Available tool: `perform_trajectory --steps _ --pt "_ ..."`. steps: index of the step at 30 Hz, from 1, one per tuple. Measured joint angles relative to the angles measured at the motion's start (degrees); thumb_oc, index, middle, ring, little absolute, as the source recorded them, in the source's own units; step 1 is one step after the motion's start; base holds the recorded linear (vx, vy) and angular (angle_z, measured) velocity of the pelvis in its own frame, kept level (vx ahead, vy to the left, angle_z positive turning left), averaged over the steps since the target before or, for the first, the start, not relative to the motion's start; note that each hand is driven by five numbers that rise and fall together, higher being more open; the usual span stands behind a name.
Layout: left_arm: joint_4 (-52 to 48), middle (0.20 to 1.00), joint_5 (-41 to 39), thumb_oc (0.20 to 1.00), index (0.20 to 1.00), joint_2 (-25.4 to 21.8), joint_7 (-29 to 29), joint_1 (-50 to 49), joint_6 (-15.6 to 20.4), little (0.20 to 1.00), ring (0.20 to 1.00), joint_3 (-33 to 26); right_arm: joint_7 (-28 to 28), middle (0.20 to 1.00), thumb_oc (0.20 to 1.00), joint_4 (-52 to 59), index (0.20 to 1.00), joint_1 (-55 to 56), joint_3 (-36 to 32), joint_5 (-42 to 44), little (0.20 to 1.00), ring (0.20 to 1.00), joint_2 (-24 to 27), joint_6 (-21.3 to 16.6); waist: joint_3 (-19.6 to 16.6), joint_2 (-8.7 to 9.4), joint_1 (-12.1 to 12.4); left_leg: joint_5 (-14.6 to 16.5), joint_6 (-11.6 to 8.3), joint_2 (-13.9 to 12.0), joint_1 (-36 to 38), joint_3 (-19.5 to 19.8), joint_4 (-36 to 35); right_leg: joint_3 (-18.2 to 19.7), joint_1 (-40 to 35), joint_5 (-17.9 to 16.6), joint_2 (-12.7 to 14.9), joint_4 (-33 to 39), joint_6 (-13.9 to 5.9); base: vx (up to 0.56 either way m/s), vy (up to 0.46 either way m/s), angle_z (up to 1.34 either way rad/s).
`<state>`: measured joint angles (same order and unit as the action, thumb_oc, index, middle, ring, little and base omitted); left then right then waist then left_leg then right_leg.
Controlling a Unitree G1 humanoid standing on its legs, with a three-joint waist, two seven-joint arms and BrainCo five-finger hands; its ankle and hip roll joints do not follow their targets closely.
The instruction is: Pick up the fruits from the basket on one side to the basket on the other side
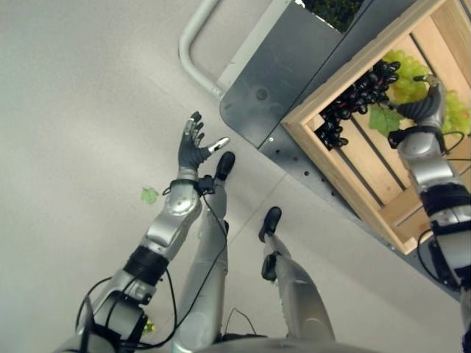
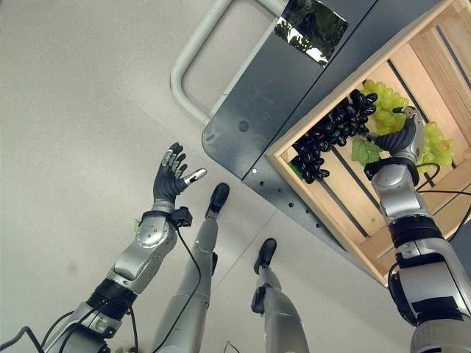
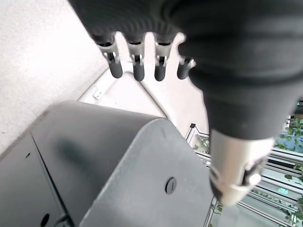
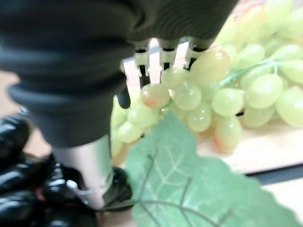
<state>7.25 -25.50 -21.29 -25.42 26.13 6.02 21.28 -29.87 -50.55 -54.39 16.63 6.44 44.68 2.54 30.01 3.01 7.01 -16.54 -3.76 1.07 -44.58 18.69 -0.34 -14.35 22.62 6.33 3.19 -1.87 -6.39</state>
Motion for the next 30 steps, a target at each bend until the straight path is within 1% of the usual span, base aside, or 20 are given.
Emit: perform_trajectory --steps 3,5,6,9,13,14,15,18,19,20,21,23,30 --pt "0.0 1.0 0.0 1.0 1.0 -0.02 0.0 -0.05 0.0 1.0 1.0 -0.05 0.34 1.0 1.0 0.86 1.0 -0.01 -0.29 1.25 1.0 1.0 0.04 0.06 0.02 0.14 -0.1 -0.02 0.02 0.0 -0.01 0.0 0.0 0.0 0.02 0.0 -0.02 -0.01 0.0 0.01 -0.01 0.0" --pt "-0.04 1.0 0.01 1.0 1.0 -0.01 -0.04 -0.01 0.0 1.0 1.0 -0.38 0.22 1.0 1.0 3.75 1.0 1.57 -0.96 1.77 1.0 1.0 0.06 -0.04 0.18 0.54 -0.33 -0.02 0.03 -0.05 -0.05 -0.01 0.0 0.02 0.06 0.0 -0.07 0.0 0.0 0.0 0.0 0.0" --pt "-0.12 1.0 0.02 1.0 1.0 -0.01 -0.17 -0.09 -0.01 1.0 1.0 -0.55 -0.22 1.0 1.0 7.99 1.0 4.1 -2.45 1.68 1.0 1.0 0.07 0.22 0.21 0.81 -0.57 -0.02 0.03 -0.04 -0.1 0.01 0.0 0.02 0.07 0.0 -0.1 0.03 0.0 0.0 0.0 0.0" --pt "-0.17 1.0 0.09 1.0 1.0 -0.08 -0.94 -0.08 -0.02 1.0 1.0 -0.63 -0.9 1.0 1.0 12.52 1.0 7.29 -3.57 0.94 1.0 1.0 0.01 -0.02 0.25 1.07 -1.14 -0.03 0.04 0.0 -0.18 0.03 -0.01 0.0 0.11 0.0 -0.08 0.05 0.0 0.0 0.0 0.0" --pt "-0.25 1.0 0.45 1.0 1.0 0.05 -1.4 -0.26 -0.04 1.0 1.0 -1.77 -2.11 1.0 1.0 19.4 1.0 11.68 -7.61 0.94 1.0 1.0 -0.6 -0.19 0.27 1.16 -1.48 -0.03 0.04 -0.02 -0.26 0.02 -0.02 0.01 0.18 0.0 -0.08 0.05 0.0 0.01 -0.005 0.0" --pt "-0.55 1.0 1.72 1.0 1.0 0.03 -1.68 -0.58 -0.06 1.0 1.0 -2.43 -2.42 1.0 1.0 23.4 1.0 15.08 -10.08 0.93 1.0 1.0 -1.12 -0.61 0.28 1.3 -1.69 -0.03 0.04 -0.04 -0.41 0.03 -0.05 0.02 0.34 0.0 -0.11 0.05 0.0 0.0 0.0 0.0" --pt "-0.93 1.0 2.16 1.0 1.0 0.0 -1.71 -0.89 -0.06 1.0 1.0 -2.8 -2.58 1.0 1.0 25.5 1.0 16.2 -11.25 0.91 1.0 1.0 -1.43 -0.92 0.28 1.46 -1.71 -0.03 0.04 -0.03 -0.57 0.03 -0.05 0.01 0.45 0.0 -0.11 0.05 0.0 0.0 0.0 0.0" --pt "-1.22 1.0 2.29 1.0 1.0 -0.21 -1.86 -1.58 -0.15 1.0 1.0 -3.81 -3.01 1.0 1.0 32.46 1.0 22.59 -13.84 -0.55 1.0 1.0 -2.63 -1.18 0.47 2.41 -2.83 -0.03 0.04 0.02 -1.0 0.01 -0.05 0.02 0.76 0.0 -0.11 0.09 0.0 0.01 -0.01 0.01" --pt "-1.25 1.0 2.31 1.0 1.0 -0.24 -1.85 -2.01 -0.23 1.0 1.0 -4.61 -2.9 1.0 1.0 36.76 1.0 26.03 -15.99 -1.58 1.0 1.0 -4.32 -1.35 0.51 3.04 -3.27 -0.03 0.04 0.08 -1.06 0.03 -0.05 0.02 0.75 0.06 -0.08 0.16 -0.07 0.01 -0.006 0.03" --pt "-1.24 1.0 2.31 1.0 1.0 -0.25 -1.96 -2.18 -0.25 1.0 1.0 -4.95 -2.93 1.0 1.0 37.82 1.0 27.31 -16.52 -1.97 1.0 1.0 -5.03 -1.53 0.53 3.41 -3.35 -0.03 0.04 0.08 -1.06 0.02 -0.04 0.03 0.73 0.06 -0.08 0.18 -0.07 0.01 -0.002 0.04" --pt "-1.31 1.0 2.31 1.0 1.0 -0.16 -2.06 -2.49 -0.32 1.0 1.0 -5.3 -2.83 1.0 1.0 39.45 1.0 29.82 -17.2 -2.73 1.0 1.0 -5.67 -1.41 0.54 3.88 -4.19 -0.03 0.04 0.07 -1.07 -0.02 -0.05 0.09 0.69 0.07 -0.11 0.23 -0.07 0.0 0.0 0.0" --pt "-1.33 1.0 2.33 1.0 1.0 -0.23 -2.12 -2.79 -0.41 1.0 1.0 -5.55 -2.88 1.0 1.0 41.55 1.0 32.11 -19.2 -3.77 1.0 1.0 -6.77 -1.4 0.59 4.07 -4.66 -0.05 0.06 0.09 -1.08 -0.09 -0.04 0.32 0.69 0.06 -0.09 0.23 -0.07 0.0 0.003 -0.02" --pt "-1.53 1.0 2.4 1.0 1.0 -0.14 -2.18 -3.15 -0.49 1.0 1.0 -5.57 -2.84 1.0 1.0 41.99 1.0 33.75 -20.39 -5.32 1.0 1.0 -7.08 -1.35 0.58 4.08 -4.64 -0.11 0.15 -0.03 -0.98 -0.65 0.05 1.25 0.7 0.05 -0.08 0.22 -0.07 0.0 0.003 -0.03"
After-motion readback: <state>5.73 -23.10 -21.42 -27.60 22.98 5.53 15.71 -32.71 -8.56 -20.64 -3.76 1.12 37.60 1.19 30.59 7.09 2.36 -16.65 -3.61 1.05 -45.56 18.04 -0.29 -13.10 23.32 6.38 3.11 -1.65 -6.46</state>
